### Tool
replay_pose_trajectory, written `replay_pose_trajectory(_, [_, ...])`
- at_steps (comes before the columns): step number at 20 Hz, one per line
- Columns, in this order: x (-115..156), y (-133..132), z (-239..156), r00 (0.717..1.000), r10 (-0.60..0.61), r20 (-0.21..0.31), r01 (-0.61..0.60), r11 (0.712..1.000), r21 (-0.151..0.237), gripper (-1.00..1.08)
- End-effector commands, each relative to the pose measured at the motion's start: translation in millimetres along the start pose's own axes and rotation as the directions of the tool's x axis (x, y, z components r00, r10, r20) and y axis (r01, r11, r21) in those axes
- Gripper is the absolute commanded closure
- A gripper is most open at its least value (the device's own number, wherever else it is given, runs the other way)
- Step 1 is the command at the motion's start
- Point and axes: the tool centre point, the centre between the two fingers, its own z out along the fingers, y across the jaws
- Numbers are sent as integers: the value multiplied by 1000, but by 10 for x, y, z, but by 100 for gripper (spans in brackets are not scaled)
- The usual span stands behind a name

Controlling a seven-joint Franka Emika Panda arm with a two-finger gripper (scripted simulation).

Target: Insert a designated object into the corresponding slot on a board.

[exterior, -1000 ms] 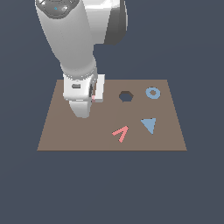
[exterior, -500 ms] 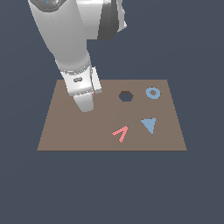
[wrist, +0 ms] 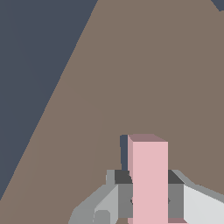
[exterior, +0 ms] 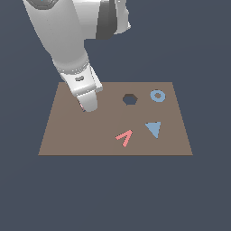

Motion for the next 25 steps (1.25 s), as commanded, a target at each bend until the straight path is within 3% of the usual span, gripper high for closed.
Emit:
replay_pose_trajectory(1, [-13,-13,-3,1000,-27,0,27,1000,0,108])
replay_pose_trajectory(15, [-28,-27,98,999,-50,0,50,999,0,108])
replay_pose_trajectory(16, [-28,-27,98,999,-50,0,50,999,0,-92])
replay_pose_trajectory(25, [-28,-27,98,999,-50,0,50,999,0,-92])
